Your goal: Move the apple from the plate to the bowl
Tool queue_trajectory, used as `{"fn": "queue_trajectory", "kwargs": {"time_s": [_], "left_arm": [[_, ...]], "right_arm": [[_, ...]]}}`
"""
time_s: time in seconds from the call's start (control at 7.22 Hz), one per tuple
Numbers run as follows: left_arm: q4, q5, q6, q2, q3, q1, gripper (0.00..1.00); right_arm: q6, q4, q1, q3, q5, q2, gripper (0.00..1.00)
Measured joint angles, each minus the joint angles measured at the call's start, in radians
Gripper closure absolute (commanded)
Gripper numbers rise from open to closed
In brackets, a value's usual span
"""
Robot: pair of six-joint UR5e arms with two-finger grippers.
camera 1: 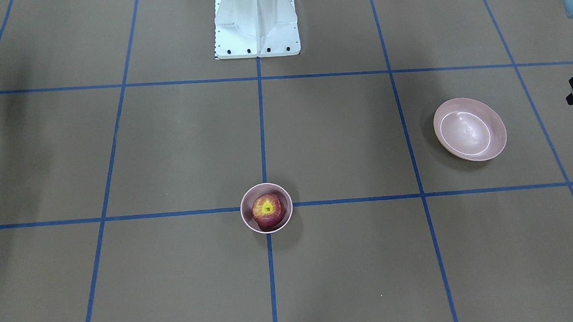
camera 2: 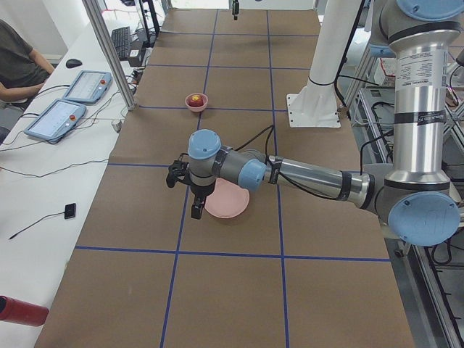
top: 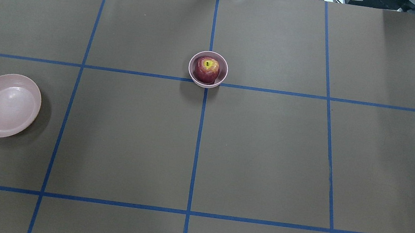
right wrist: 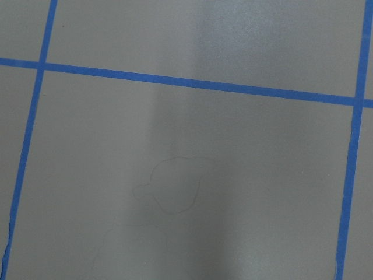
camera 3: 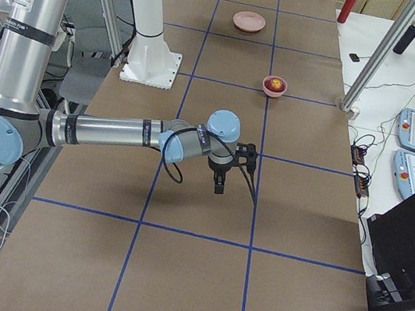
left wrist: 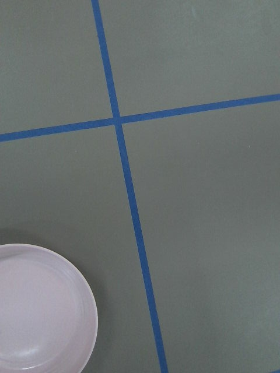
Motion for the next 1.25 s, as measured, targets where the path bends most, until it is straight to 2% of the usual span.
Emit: {"fn": "queue_trajectory", "kwargs": {"time_s": [1.25], "left_arm": [[-0.001,-0.001,-0.003,-0.002,-0.002,0.001,0.02]], "right_arm": [[-0.11,-0.003,-0.014,-0.028,-0.031,0.001,0.01]]}}
